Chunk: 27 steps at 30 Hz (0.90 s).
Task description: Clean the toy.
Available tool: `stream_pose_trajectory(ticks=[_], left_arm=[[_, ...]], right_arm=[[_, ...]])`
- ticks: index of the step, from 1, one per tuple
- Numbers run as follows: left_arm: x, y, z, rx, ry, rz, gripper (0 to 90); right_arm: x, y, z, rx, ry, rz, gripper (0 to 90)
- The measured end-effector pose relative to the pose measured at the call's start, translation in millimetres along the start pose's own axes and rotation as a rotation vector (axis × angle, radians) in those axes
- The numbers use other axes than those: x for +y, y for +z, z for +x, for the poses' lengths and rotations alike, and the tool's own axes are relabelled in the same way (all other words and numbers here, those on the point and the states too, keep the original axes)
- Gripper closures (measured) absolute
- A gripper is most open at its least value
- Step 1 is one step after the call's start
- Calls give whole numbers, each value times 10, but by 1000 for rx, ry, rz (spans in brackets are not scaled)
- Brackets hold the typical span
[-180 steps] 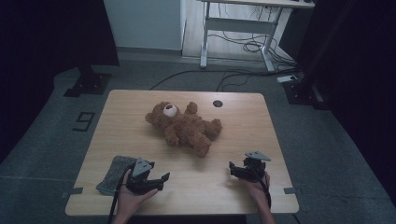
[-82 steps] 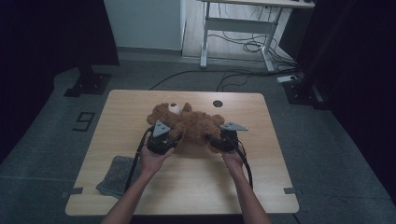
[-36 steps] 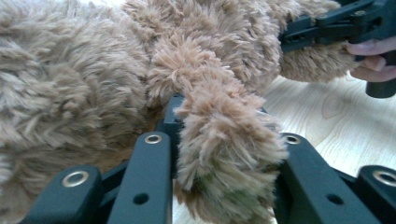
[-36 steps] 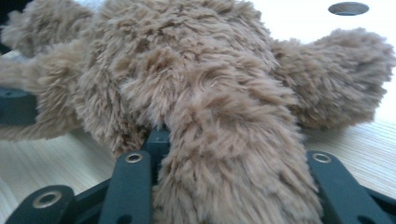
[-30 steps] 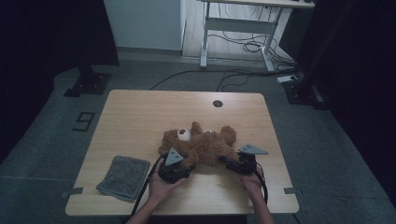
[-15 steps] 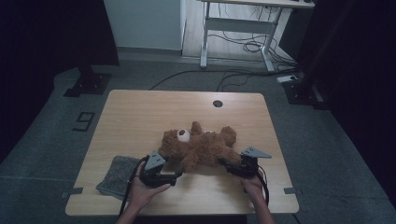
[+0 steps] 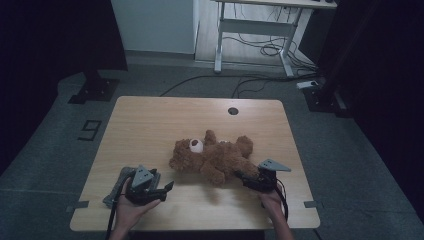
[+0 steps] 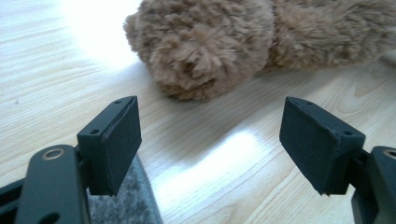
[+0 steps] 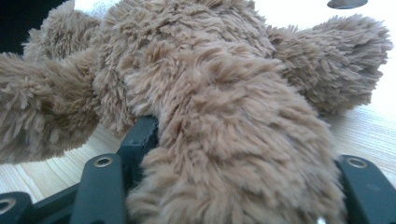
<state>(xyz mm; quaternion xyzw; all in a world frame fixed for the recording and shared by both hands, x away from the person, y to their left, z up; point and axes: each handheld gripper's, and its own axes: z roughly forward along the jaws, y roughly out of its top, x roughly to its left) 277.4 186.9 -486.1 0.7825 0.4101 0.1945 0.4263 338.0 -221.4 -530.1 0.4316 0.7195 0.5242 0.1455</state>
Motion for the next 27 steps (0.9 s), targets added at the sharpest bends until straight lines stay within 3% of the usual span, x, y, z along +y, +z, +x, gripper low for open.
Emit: stream_pose_trajectory(ticks=[11, 18, 27], left_arm=[[-111, -12, 192, 45, -45, 47, 221], [-237, 56, 343, 114, -70, 97, 225], [-406, 23, 443, 132, -99, 129, 213]], right_arm=[[-44, 1, -7, 0, 5, 12, 389], [-45, 0, -9, 1, 5, 18, 389], [-58, 9, -9, 4, 7, 27, 388]])
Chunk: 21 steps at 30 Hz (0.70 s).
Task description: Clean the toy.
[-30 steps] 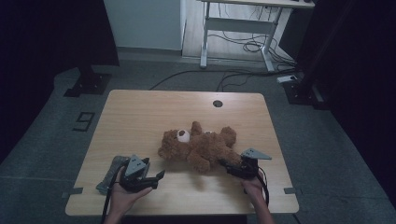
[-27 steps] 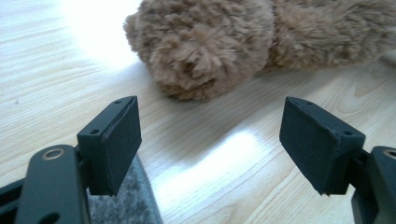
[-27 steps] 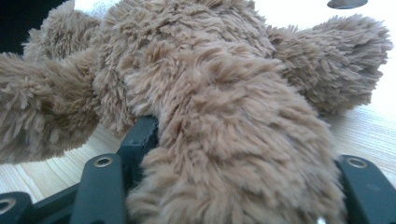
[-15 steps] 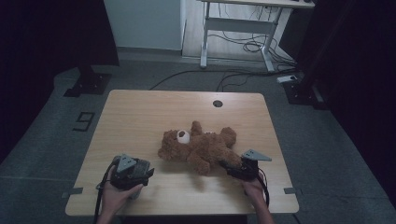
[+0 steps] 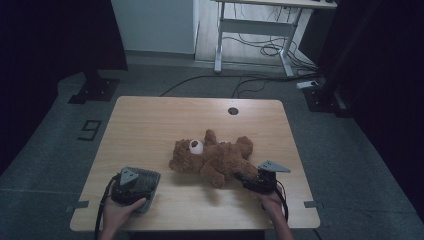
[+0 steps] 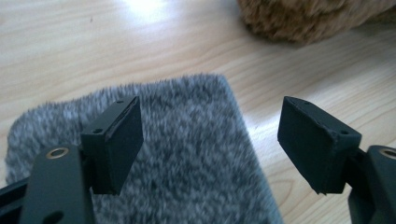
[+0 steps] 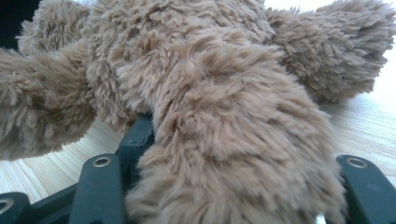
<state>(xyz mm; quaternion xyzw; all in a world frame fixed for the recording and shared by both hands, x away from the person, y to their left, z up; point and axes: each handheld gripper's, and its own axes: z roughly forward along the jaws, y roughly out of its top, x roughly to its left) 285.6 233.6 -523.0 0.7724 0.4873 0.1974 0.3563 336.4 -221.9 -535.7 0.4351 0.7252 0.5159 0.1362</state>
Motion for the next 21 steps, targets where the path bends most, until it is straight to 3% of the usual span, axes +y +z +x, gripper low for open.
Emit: stream_pose_trajectory(ticks=[4, 9, 21], left_arm=[[-20, 69, -11, -9, -1, 20, 158], [-72, 175, -21, 24, 6, 68, 149], [-100, 214, -39, 68, 29, 77, 202]], right_arm=[[-3, 3, 1, -1, -1, 2, 385], [-3, 1, 0, -3, -5, 2, 383], [-4, 0, -7, -7, -7, 1, 377]])
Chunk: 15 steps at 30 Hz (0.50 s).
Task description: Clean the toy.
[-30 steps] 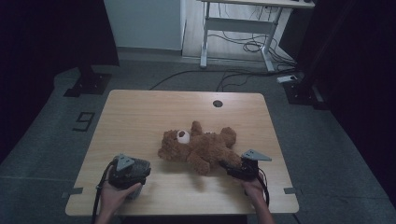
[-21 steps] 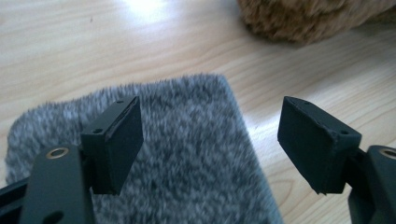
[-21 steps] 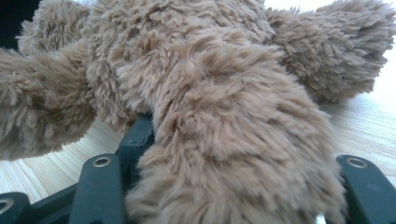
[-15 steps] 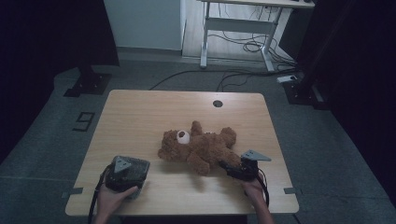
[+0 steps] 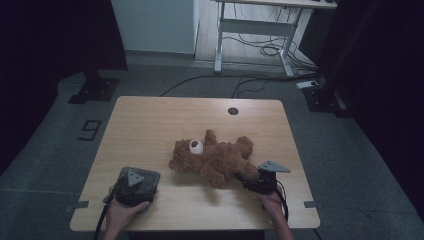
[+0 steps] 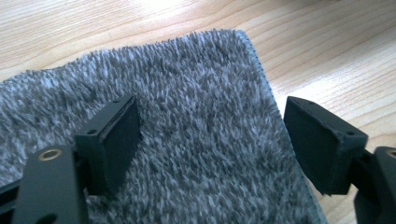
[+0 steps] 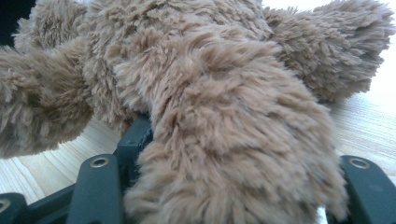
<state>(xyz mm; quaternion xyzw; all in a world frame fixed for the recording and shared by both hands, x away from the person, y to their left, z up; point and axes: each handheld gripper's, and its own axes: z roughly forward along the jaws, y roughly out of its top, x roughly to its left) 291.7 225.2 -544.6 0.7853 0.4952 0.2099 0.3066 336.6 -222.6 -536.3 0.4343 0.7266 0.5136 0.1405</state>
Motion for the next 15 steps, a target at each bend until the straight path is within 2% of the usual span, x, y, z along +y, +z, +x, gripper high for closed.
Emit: stream_pose_trajectory(ticks=[4, 9, 10, 11, 12, 15], left_arm=[[-2, 0, 2, 9, -15, -8, 233], [-17, -18, 31, 24, -25, -23, 371], [-21, -26, 43, 27, -21, -24, 371], [-26, -29, 50, 29, -21, -30, 404], [-38, -40, 71, 36, -20, -39, 477], [-43, -47, 87, 38, -20, -43, 562]], right_arm=[[-5, 4, -2, 0, 3, 4, 377], [-6, 6, -1, -2, 5, 6, 377], [-6, 6, -1, -2, 5, 6, 377], [-7, 8, -1, -2, 5, 4, 377], [-8, 10, -2, -3, 4, 6, 376], [-9, 13, -5, -3, 2, 7, 374]])
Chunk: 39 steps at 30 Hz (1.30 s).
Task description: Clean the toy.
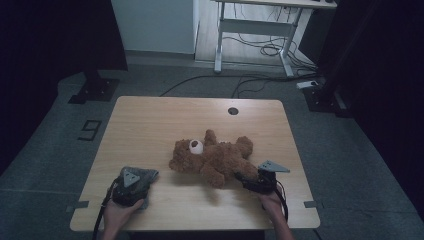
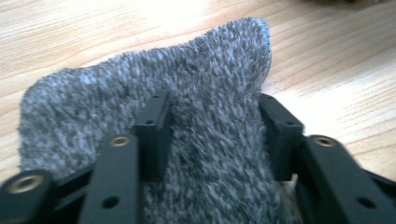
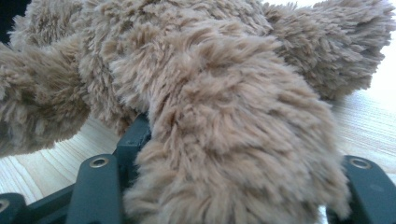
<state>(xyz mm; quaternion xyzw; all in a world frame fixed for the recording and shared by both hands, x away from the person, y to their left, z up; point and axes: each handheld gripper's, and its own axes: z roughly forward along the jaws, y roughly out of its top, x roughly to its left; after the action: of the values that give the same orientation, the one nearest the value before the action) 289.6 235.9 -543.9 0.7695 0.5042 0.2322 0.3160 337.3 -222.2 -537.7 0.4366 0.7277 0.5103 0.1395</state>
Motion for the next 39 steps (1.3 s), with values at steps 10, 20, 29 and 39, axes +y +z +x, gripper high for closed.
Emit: stream_pose_trajectory(ticks=[10, 20, 29, 39], left_arm=[[3, -65, 54, -46, -58, -63, 708], [43, -190, 77, -134, -109, -176, 730], [105, -300, 53, -159, -123, -244, 748], [373, -438, -100, -209, -96, -316, 751]], right_arm=[[2, -5, 4, 0, 3, 0, 374], [32, -32, 9, 3, 3, -17, 373], [34, -33, 5, 2, -2, -16, 372], [35, -33, 7, -2, -6, -21, 384]])
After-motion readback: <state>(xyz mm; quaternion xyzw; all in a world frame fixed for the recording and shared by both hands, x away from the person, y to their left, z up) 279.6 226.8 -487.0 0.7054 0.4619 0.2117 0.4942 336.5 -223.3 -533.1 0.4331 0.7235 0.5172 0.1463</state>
